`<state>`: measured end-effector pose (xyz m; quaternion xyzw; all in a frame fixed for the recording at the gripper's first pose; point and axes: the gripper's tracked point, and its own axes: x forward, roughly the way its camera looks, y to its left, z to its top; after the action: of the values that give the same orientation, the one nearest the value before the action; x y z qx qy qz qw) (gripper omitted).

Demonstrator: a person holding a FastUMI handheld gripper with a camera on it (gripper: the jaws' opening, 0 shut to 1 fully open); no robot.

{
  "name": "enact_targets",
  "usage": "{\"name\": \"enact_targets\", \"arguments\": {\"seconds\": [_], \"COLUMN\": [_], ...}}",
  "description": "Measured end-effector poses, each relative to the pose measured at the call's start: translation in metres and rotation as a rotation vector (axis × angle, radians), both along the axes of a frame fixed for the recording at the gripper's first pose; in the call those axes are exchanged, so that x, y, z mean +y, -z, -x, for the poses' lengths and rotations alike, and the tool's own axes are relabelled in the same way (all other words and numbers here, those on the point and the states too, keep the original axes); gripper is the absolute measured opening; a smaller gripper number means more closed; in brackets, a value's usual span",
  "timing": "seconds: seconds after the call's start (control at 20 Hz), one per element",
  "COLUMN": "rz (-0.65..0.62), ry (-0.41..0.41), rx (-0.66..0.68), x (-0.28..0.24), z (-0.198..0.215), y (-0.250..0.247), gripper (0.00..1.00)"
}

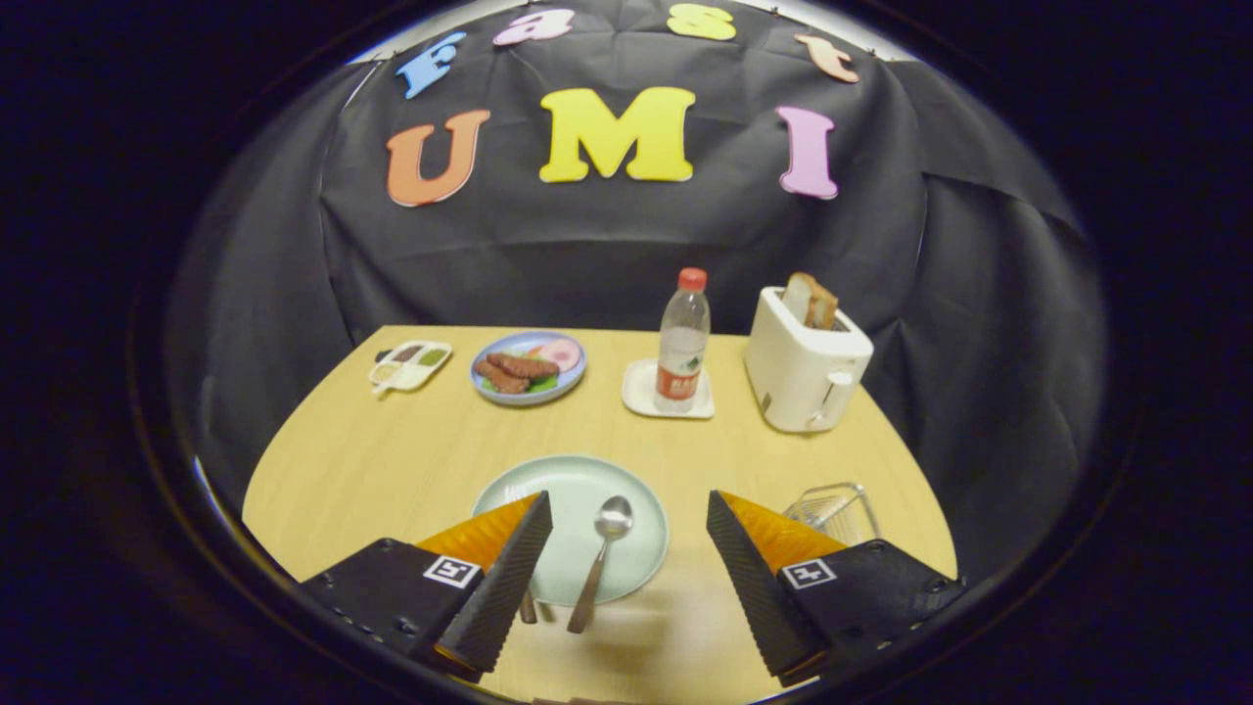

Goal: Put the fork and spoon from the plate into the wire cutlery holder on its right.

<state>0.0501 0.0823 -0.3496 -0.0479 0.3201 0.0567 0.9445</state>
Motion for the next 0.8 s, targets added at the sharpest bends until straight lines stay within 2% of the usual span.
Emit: {"name": "enact_targets", "arguments": {"seconds": [0.15,0.4,0.55,0.65,0.8], "rz": [-0.004,-0.082,-0.075,-0.076,-0.075], "ry": [0.021,0.086,0.133,0.147,0.152], "rx": [0.079,0.22,0.273,0.312,0.329], "x": [0.007,0.016,0.01,0.01,0.012], "z": [-0.005,-0.012,-0.012,-0.008,-0.008], "y": [0.043,0.095,0.115,0.128,0.134], "gripper": [0.92,0.86,0.68,0.53,0.37]}}
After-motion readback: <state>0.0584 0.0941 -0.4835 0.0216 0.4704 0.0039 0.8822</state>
